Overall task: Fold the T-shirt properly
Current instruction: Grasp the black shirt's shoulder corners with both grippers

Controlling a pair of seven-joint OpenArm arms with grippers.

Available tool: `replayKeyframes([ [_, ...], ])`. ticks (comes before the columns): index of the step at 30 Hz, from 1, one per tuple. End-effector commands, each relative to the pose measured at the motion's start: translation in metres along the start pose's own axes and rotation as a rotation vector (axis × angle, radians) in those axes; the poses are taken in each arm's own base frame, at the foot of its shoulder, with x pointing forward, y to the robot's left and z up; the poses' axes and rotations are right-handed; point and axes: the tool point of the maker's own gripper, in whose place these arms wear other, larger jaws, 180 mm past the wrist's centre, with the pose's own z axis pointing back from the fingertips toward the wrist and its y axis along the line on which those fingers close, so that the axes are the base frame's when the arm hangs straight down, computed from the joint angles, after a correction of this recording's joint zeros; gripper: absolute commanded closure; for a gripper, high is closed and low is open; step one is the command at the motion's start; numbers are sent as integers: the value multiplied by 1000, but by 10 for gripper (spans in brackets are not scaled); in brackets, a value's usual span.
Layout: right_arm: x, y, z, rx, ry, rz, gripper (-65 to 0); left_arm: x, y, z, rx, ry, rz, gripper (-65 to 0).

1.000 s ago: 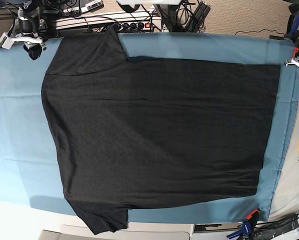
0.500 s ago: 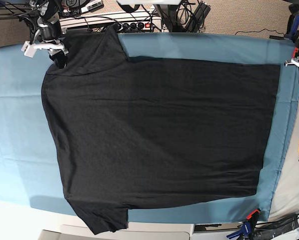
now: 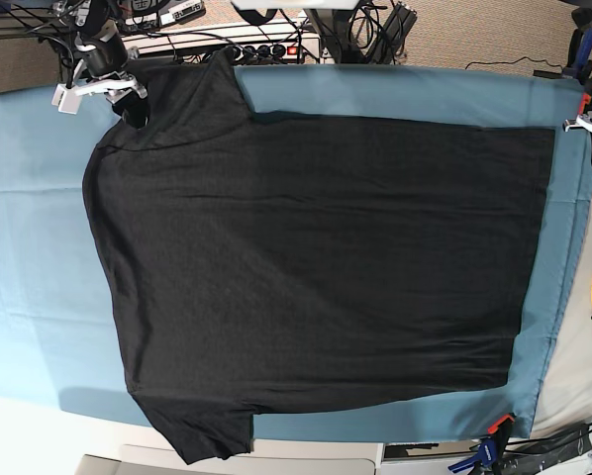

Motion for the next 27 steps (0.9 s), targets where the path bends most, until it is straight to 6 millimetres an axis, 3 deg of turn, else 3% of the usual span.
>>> replayKeyframes([
  [1,-28,-23,8,-97,136,28,-204,14,1,2,-6,-40,-8,-40],
  [4,-27,-17,8,-53,151,92,-20,15,4,2,9,-45,22,-52],
  [5,-26,-17,8,-50,149,97,0,14,6,2,21,-42,40,-68],
  [9,-20,-18,7,-50,143,116,0,15,15,1,70,-40,87,-143],
  [13,-19,-18,7,-51,144,122,0,7,20,-11,65,-25,155,-145],
  [19,-17,-19,7,-52,144,128,0,-31,29,-36,21,60,355,-145],
  [27,-17,-19,7,-54,143,133,0,-36,22,-39,-31,67,400,-145],
])
